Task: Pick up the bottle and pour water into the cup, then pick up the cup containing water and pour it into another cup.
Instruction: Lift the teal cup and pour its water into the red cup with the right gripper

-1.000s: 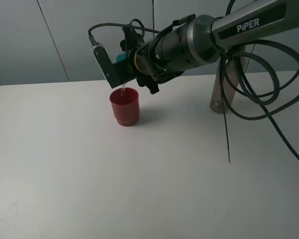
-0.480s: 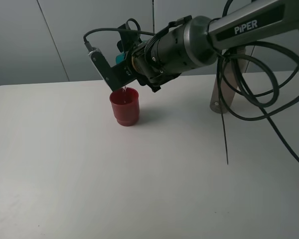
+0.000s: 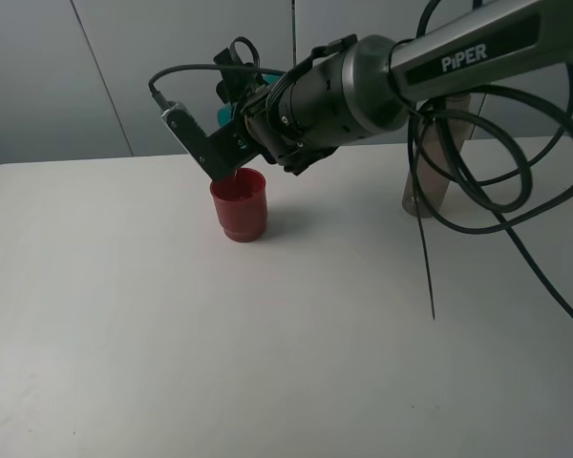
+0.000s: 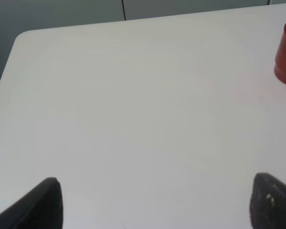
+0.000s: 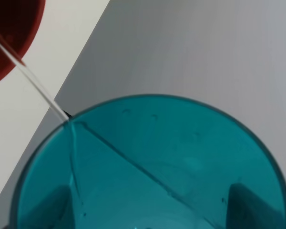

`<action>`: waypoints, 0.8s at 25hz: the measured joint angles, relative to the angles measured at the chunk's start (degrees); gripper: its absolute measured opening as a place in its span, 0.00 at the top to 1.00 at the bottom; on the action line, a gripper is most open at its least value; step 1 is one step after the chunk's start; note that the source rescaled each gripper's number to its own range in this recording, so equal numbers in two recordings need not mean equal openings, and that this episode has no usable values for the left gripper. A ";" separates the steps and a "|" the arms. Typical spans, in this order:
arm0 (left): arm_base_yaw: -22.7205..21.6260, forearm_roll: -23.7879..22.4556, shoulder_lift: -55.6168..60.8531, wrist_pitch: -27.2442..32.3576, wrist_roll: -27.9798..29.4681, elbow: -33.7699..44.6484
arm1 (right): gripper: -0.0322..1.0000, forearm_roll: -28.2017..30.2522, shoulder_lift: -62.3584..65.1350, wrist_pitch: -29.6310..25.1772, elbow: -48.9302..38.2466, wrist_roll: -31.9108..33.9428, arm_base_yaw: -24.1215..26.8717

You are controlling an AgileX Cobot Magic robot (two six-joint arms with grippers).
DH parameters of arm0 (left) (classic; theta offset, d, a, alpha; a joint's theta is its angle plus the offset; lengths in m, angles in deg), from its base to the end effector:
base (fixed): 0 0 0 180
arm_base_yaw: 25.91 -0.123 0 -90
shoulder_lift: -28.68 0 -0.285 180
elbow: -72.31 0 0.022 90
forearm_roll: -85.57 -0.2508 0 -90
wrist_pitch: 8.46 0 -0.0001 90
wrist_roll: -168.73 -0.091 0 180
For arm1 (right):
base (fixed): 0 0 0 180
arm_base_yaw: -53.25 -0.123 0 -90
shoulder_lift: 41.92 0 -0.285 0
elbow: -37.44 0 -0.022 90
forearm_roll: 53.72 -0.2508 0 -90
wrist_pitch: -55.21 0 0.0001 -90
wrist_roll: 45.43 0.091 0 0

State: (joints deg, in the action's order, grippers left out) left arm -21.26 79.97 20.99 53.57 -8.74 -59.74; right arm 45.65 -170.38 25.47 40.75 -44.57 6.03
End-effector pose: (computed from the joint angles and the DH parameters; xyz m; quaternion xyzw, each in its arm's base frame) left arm -0.0068 0.0084 0.2788 0.0131 0.8546 0.0163 0.5189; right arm 0.3478 0.3101 0.1803 -0.7671 0.3585 -0.4113 0.3375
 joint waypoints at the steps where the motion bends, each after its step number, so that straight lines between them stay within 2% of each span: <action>1: 0.00 0.00 0.00 0.00 0.00 0.00 | 0.89 0.11 0.00 0.00 0.00 0.00 -0.09; 18: 0.00 0.00 0.00 0.00 0.00 0.00 | 0.89 0.11 0.10 0.00 0.00 -0.09 -0.09; 20: 0.00 0.00 0.00 0.00 0.00 0.00 | 0.89 -3.19 0.88 0.68 0.00 0.02 -0.09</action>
State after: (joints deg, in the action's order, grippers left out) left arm -21.26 79.97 20.99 53.57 -8.74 -59.74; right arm 42.46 -169.50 26.15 40.75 -44.55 5.94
